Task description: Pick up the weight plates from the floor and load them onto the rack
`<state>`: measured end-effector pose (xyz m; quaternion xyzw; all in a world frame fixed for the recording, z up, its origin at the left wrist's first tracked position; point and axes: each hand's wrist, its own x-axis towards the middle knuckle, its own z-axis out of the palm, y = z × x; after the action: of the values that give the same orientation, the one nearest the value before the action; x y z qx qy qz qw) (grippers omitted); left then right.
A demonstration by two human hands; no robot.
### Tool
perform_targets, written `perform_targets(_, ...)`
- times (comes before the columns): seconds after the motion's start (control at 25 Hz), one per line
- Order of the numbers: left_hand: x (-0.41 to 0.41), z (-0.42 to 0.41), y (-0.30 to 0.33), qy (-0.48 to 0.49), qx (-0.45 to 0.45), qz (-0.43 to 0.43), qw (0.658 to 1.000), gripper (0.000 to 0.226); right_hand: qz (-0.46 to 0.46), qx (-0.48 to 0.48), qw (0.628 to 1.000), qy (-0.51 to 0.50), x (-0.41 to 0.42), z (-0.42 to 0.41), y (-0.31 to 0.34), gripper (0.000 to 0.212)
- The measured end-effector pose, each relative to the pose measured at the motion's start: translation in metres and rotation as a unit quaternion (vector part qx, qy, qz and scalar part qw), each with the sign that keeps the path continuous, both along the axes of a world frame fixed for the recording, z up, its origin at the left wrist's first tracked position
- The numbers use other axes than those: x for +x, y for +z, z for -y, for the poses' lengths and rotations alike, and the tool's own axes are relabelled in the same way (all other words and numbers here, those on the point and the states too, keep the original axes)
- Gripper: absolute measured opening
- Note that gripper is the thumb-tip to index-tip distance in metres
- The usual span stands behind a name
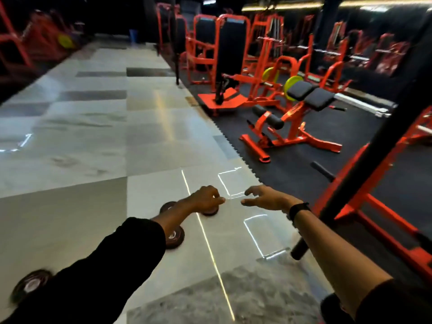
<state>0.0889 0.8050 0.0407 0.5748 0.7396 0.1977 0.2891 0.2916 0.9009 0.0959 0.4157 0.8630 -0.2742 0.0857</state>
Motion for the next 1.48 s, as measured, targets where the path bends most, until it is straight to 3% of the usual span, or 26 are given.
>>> perform_targets(0.2,-0.047,-0.038,-0.043,0.050,-0.053,0.054,0.996,0.044,0.022,-0.030,0.999,0.039,-0.061,-0.063,-0.034,0.058)
perform_targets(0.6,-0.110,-0.240,-0.061,0.123,-0.047,0.060,0.990,0.035,-0.025,-0.048,0.999,0.002,-0.111,-0.294,-0.058,0.059)
perform_targets(0.8,-0.139,-0.291,-0.083,0.198,-0.053,0.092,0.974,0.031,-0.013,-0.088,0.996,0.012,-0.172,-0.348,-0.103,0.055)
perform_targets(1.12,-0.252,-0.392,-0.184,0.262,-0.099,0.149,0.948,0.040,0.039,-0.153,0.987,0.021,-0.305,-0.438,-0.200,0.058)
perform_targets(1.28,-0.308,-0.446,-0.237,0.284,-0.172,0.184,0.925,0.032,0.068,-0.185,0.979,-0.047,-0.363,-0.490,-0.256,0.060)
perform_targets(1.48,-0.358,-0.498,-0.306,0.265,-0.259,0.163,0.914,0.032,0.083,-0.221,0.963,-0.128,-0.407,-0.535,-0.331,0.048)
